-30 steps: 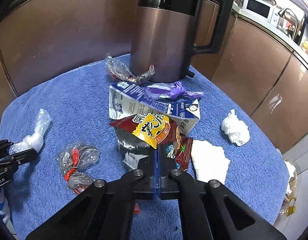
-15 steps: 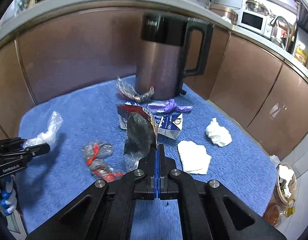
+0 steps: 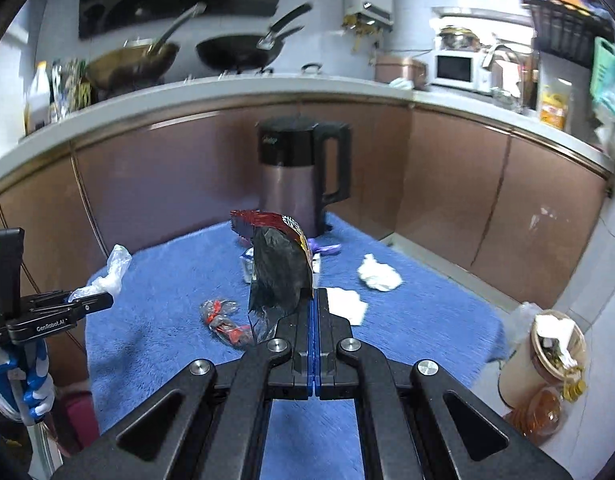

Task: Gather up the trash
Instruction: 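Carry the clear bag and dark wrapper over the bin and release both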

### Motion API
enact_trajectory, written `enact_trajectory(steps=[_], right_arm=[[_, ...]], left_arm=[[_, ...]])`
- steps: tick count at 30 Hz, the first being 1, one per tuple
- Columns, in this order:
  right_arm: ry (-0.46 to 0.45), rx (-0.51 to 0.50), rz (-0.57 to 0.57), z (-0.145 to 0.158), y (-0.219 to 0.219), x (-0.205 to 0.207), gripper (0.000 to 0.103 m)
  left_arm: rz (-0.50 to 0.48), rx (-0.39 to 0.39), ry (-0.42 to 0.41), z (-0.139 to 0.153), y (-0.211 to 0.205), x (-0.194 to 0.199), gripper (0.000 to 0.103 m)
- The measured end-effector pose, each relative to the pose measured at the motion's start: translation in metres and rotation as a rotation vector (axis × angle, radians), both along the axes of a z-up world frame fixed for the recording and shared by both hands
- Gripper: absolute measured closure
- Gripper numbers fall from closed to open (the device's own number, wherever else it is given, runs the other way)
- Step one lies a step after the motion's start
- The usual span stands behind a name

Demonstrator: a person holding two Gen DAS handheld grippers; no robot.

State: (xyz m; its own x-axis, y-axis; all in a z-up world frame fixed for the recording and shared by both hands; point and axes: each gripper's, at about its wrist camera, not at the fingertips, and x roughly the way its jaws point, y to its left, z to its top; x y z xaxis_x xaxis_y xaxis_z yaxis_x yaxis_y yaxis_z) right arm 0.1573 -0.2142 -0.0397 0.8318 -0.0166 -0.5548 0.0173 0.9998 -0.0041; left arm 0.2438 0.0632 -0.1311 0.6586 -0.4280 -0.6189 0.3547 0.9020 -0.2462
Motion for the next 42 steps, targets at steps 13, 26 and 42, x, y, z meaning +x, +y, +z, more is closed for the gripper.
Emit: enact_trajectory(steps=[13, 26, 42], right_arm=[[-0.069, 0.063, -0.281, 0.004, -0.113, -0.129, 0.103], [0.108, 0.21, -0.573, -0.116, -0.239, -0.184, 0.103], [0.278, 0.421, -0.698, -0.235, -0.32, -0.189, 0.098]], left_arm=[[-0.227, 0.052, -0.054, 0.028, -0.125, -0.054, 0.076], [-0.649, 0.189, 0.037, -0.017, -0.369, -0.122, 0.076], [-0.845, 0.29, 0.174, -0.081, -0.507, -0.148, 0.068]])
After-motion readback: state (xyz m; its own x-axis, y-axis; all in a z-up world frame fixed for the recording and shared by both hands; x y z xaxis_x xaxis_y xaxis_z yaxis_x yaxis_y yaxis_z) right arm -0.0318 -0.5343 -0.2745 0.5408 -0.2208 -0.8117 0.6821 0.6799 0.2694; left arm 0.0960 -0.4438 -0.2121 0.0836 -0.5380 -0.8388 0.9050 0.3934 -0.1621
